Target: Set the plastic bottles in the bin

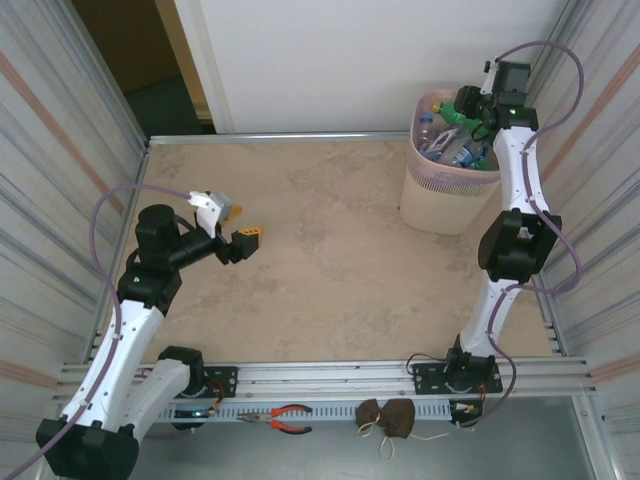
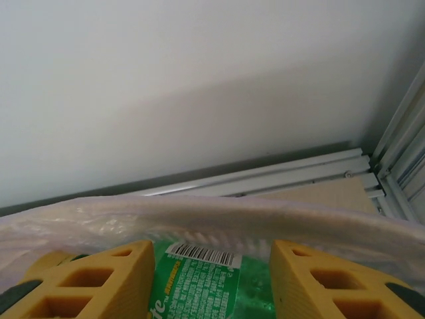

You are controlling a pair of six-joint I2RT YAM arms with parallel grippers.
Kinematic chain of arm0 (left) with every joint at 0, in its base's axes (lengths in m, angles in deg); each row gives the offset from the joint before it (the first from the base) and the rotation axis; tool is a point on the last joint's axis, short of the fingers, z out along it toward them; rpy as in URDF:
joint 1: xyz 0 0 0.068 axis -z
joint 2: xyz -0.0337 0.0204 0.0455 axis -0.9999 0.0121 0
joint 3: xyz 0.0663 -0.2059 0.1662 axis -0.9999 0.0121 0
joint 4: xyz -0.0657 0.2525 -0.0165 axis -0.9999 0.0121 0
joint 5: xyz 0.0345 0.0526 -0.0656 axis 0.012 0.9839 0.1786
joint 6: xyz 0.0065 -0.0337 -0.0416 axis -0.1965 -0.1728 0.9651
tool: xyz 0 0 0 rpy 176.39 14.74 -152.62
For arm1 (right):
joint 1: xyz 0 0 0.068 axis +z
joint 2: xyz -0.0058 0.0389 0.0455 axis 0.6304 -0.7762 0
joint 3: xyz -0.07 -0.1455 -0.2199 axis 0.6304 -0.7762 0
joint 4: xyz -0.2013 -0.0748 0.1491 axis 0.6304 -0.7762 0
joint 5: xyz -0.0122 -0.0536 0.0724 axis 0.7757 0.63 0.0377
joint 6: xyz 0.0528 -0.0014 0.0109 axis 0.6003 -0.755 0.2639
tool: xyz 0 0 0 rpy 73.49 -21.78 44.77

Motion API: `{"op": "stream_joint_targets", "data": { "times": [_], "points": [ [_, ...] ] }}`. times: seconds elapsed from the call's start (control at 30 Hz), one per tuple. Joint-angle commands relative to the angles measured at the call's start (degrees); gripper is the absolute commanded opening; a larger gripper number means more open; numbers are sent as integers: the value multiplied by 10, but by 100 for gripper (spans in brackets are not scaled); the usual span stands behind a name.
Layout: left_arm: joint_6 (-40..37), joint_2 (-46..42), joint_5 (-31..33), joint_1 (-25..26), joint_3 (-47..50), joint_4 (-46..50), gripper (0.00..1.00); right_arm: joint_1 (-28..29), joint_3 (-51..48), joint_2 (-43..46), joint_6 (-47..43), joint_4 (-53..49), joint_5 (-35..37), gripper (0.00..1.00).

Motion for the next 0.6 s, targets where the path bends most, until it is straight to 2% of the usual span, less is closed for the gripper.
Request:
{"op": "stream_joint_targets", "data": {
  "times": [0.0,0.23,0.57],
  "points": [
    [3,-3,-7,-4,-3,-7,78,7,-28,-7,-8,-25,11,47],
    [4,-4,-9,-4,-3,-9,77,15,-37,36,-28,-5,25,48],
    [2,-13,-7,-4,-4,-7,78,23,-51,132,-34,-55,29,52]
  ]
}}
